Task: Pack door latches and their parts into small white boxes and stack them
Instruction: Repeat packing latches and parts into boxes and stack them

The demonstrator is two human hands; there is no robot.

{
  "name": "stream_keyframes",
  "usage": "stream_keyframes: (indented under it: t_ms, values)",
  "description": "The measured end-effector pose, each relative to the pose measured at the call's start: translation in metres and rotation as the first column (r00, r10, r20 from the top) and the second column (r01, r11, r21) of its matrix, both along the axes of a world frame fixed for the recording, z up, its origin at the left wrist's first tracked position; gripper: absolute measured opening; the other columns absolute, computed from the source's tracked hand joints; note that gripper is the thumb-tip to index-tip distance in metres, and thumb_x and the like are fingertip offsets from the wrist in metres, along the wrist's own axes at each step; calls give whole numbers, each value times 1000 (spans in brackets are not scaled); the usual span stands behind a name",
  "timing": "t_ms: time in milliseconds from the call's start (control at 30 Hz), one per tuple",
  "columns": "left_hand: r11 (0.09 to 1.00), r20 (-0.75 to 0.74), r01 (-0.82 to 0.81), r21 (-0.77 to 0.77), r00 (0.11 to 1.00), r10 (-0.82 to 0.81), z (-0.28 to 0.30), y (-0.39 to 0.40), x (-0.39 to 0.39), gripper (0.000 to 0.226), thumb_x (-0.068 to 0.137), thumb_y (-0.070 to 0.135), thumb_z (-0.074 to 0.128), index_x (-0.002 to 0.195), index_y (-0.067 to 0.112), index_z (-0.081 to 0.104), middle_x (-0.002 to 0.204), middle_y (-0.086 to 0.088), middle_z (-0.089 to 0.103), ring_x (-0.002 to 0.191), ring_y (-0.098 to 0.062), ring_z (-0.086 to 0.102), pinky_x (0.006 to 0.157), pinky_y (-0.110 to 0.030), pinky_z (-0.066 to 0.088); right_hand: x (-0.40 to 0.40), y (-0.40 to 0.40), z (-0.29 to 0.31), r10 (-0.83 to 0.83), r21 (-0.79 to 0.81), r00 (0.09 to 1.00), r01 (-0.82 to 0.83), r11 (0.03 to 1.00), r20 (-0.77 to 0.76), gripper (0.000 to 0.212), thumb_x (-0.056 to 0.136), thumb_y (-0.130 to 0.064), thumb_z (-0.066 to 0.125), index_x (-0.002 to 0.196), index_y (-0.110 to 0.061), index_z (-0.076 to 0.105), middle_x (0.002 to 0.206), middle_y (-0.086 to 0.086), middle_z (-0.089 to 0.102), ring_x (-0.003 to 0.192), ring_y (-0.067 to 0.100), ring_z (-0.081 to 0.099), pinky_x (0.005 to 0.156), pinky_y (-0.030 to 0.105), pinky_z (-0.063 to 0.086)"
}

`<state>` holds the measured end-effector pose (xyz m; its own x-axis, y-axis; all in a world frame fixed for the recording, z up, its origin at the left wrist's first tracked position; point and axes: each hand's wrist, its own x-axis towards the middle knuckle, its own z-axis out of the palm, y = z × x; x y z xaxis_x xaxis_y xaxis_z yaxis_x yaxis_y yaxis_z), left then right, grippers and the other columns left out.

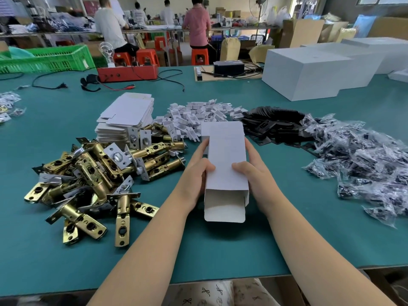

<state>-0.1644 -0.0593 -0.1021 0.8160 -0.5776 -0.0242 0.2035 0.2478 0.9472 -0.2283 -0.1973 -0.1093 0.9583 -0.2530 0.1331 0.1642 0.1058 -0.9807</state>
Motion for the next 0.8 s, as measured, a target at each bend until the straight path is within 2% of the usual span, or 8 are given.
stream_keyframes:
  t_ms: [133,233,300,400,500,567,667,800]
  values:
    - [998,13,55,5,998,-55,0,1,-1,69,64,8,41,129,27,53,120,-9,68,99,-28,66,87,-43,54,-1,-1,1,-8,27,1000,8,1000,-9,70,72,-20,57,138,-33,39,100,-10,73,92,20,69,85,42,54]
    - [999,-3,37,41,999,-37,-1,1,-3,68,64,10,43,130,23,50,124,-13,64,102,-32,63,95,-58,46,-4,-3,3,13,84,999,-10,996,-34,62,73,-20,58,133,-31,44,102,-3,73,88,23,69,76,39,56]
    - [998,-12,15,66,1000,-14,-1,1,-2,60,67,14,46,126,26,54,119,-18,64,99,-36,58,92,-64,42,-6,-4,5,51,152,998,-43,987,-46,57,73,-20,59,128,-30,48,109,3,71,89,27,68,73,39,57]
    - [995,28,25,97,999,-28,-1,1,-2,54,71,17,46,121,30,61,117,-22,62,95,-40,54,83,-59,38,-5,-6,7,84,210,995,-72,975,-48,61,73,-19,57,132,-29,47,118,6,67,98,31,67,80,45,56]
    - [993,63,29,115,997,-37,1,1,-1,57,71,14,44,123,29,62,124,-18,63,113,-49,56,98,-72,36,-3,-5,6,117,182,993,-110,977,-29,68,73,-15,55,139,-25,41,128,10,61,110,36,61,91,52,50]
    - [991,78,31,132,996,-42,1,2,-2,58,70,13,43,123,29,62,124,-16,64,117,-48,54,98,-75,34,-3,-6,4,92,173,995,-83,981,-47,64,73,-17,56,135,-25,45,124,8,64,106,35,63,88,51,52]
    - [988,88,54,147,994,-68,2,1,-3,57,69,16,43,119,33,65,125,-17,63,119,-48,52,100,-73,33,-2,-9,1,14,125,995,-1,992,-103,47,73,-24,61,119,-25,54,106,1,72,92,26,70,77,42,56]
    - [993,54,70,92,996,-75,2,-2,-5,52,75,16,42,122,27,63,121,-14,66,115,-41,59,99,-62,42,1,-9,0,-69,60,987,78,995,-147,34,74,-32,61,106,-22,58,95,0,74,81,19,70,74,38,57]
